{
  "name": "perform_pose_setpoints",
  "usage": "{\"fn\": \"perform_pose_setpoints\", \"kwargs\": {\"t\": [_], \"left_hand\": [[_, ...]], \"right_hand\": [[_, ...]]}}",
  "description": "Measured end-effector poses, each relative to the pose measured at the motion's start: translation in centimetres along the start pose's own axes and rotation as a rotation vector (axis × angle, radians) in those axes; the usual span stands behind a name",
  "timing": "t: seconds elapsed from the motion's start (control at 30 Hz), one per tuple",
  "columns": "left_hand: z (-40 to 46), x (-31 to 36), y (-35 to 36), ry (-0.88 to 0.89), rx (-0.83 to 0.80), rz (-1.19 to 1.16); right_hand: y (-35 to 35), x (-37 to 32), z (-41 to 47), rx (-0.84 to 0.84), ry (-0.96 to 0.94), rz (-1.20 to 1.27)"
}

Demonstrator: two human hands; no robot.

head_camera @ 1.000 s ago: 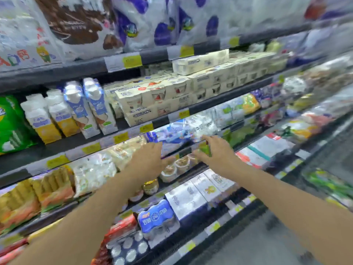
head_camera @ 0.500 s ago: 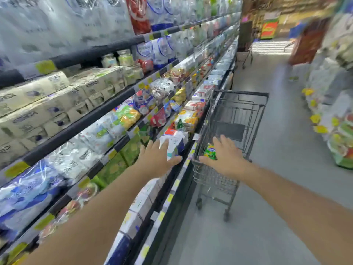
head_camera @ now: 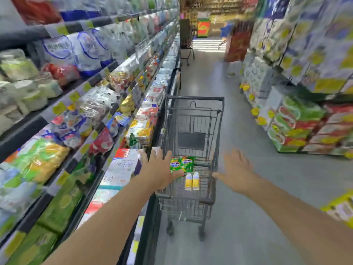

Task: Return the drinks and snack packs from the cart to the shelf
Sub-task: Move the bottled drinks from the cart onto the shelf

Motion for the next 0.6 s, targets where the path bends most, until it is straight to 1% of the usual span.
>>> {"fn": "perform_pose_setpoints", "kwargs": {"t": [0.1, 0.2, 0.4, 0.6], "left_hand": [[4.5, -0.5, -0.1, 0.023, -0.037, 0.057], [8.7, -0.3, 0.5, 0.051, -0.057, 0.106], [17.5, 1.5, 2.2, 0.084, -0.135, 0.043], [27.4, 3.5, 5.4, 0.034, -0.26, -0.05]], "right_hand": [[0.6, 0.9, 2.8, -0.055, 0.059, -0.022], [1.3, 1.5, 5.9, -0.077, 0.072, 0.006], [3.0, 2.7, 13.3, -0.165, 0.085, -0.026], [5.9, 3.4, 23.8, -0.277, -0.001, -0.005]]}}
Point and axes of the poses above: each hand's wrist, its own z-axis towards the middle knuckle, its own y-axis out of the palm, x = y × z, the point moved 7 cm from there along z, towards the middle knuckle, and after that the axes turned 14 degrees about -x, right-handed, at the moved point
